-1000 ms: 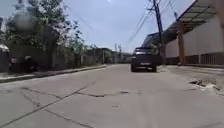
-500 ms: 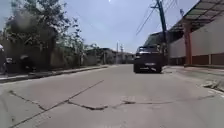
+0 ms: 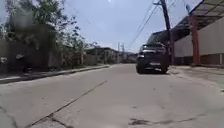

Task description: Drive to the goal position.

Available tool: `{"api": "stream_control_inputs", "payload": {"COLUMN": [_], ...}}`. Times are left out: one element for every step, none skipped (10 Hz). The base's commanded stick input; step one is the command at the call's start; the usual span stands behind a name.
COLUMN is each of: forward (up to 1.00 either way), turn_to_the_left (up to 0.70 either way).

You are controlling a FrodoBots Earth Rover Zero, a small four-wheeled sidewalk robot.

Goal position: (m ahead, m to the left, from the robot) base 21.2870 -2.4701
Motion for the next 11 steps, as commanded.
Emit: {"api": "stream_control_inputs", "payload": {"forward": [1.0, 1.0, 1.0, 1.0, 1.0, 1.0, 1.0, 1.0, 1.0, 1.0, 1.0], "turn_to_the_left": [-0.17, 0.0, 0.0, 0.0, 0.0, 0.0, 0.0, 0.0, 0.0, 0.0, 0.0]}}
